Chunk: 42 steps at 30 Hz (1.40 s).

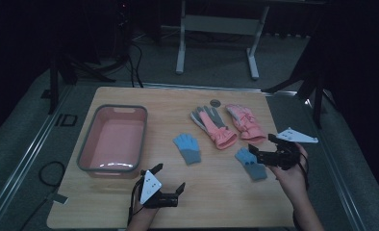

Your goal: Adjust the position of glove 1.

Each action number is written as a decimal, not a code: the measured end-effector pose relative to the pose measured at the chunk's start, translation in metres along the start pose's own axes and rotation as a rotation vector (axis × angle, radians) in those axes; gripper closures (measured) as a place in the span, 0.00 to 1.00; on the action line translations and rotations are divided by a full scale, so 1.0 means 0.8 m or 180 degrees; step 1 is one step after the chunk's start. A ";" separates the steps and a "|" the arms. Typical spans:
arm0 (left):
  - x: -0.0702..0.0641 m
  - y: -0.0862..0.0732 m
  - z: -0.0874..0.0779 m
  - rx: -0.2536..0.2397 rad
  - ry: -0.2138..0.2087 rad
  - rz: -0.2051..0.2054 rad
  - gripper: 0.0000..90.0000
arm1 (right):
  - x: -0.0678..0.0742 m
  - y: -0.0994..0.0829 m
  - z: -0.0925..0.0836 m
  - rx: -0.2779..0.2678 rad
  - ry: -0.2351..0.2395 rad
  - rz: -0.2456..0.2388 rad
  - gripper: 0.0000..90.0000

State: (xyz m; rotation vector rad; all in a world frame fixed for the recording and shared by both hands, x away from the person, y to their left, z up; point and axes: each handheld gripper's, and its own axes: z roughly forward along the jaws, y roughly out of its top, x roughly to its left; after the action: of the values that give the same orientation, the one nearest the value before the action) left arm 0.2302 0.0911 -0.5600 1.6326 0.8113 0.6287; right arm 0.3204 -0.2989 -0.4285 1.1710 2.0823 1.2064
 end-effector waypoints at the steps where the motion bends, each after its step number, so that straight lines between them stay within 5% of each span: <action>1: 0.000 0.000 0.000 0.0001 -0.0005 -0.0001 0.00 | 0.007 0.004 0.005 0.0020 -0.0002 -0.0040 0.11; 5: 0.000 0.000 0.000 0.0004 -0.0009 0.0004 0.00 | 0.014 0.007 0.011 0.0026 -0.0019 -0.0061 0.11; 27: 0.000 0.000 0.000 0.0014 -0.0036 0.0015 0.00 | 0.092 0.032 0.103 0.0189 0.0616 -0.0410 0.31; 36: 0.001 0.000 0.000 0.0017 -0.0054 0.0017 0.00 | 0.121 0.022 0.152 0.0280 0.0755 -0.0593 0.54; 42: 0.001 0.000 0.000 0.0015 -0.0058 0.0017 0.00 | 0.133 0.018 0.190 0.0446 0.0850 -0.0571 0.64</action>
State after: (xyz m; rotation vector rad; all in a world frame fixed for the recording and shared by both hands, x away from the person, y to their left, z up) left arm 0.2307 0.0915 -0.5600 1.6429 0.7960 0.6152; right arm 0.3802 -0.1344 -0.4910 0.8962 2.4459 1.2023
